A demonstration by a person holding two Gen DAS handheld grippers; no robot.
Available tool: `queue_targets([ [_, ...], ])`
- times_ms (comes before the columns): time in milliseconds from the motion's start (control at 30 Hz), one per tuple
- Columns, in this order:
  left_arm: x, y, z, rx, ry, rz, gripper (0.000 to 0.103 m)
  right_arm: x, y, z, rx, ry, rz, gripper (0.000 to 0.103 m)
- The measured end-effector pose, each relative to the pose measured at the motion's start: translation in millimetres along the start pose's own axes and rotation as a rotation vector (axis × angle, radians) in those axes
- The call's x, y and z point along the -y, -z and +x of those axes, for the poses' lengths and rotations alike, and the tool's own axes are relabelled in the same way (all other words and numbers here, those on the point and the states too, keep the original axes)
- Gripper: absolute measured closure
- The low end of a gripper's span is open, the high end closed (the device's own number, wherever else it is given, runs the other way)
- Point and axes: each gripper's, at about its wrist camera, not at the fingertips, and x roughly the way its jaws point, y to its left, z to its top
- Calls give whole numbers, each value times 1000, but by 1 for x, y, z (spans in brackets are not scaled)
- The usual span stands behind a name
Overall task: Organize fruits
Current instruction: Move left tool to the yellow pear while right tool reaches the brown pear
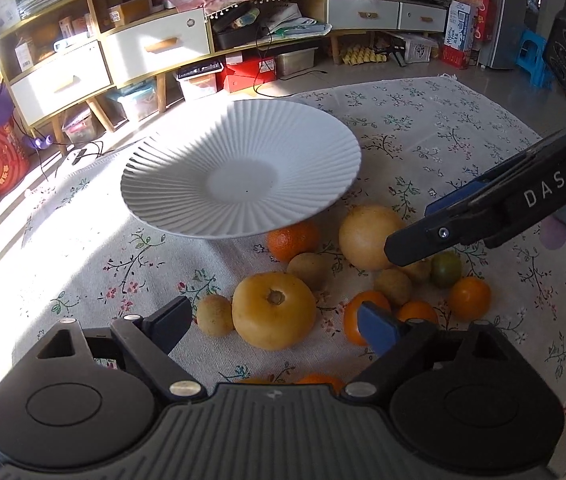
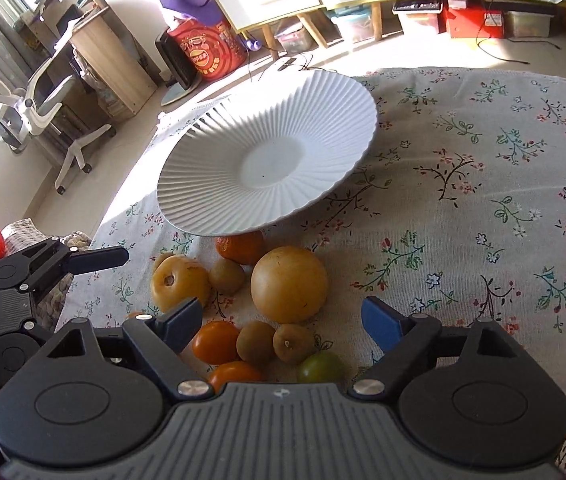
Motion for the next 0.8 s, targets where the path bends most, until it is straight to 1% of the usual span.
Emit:
queue_targets([
  [133, -3, 0, 0, 13, 24, -27, 35, -5, 2, 4, 13, -19, -10, 34],
  [200, -3, 0, 0, 15, 27, -33, 40, -6, 1, 5, 14, -8, -15, 38],
  [233, -2, -1, 0, 13, 27, -36, 41, -7, 0, 6, 14, 2, -18, 40],
  [300, -3, -1, 3, 2, 26, -43, 46, -8, -1, 11, 17, 20, -18, 42],
  [367, -3, -2, 6, -6, 20, -41, 47, -8, -2, 15, 16, 36, -14, 43],
  [533, 1, -4, 7, -10, -1, -27, 48, -7, -5, 24, 4, 77, -1, 50],
  [800, 1, -6, 10, -31, -54, -5, 48, -11, -4, 30, -3, 121, -19, 56],
])
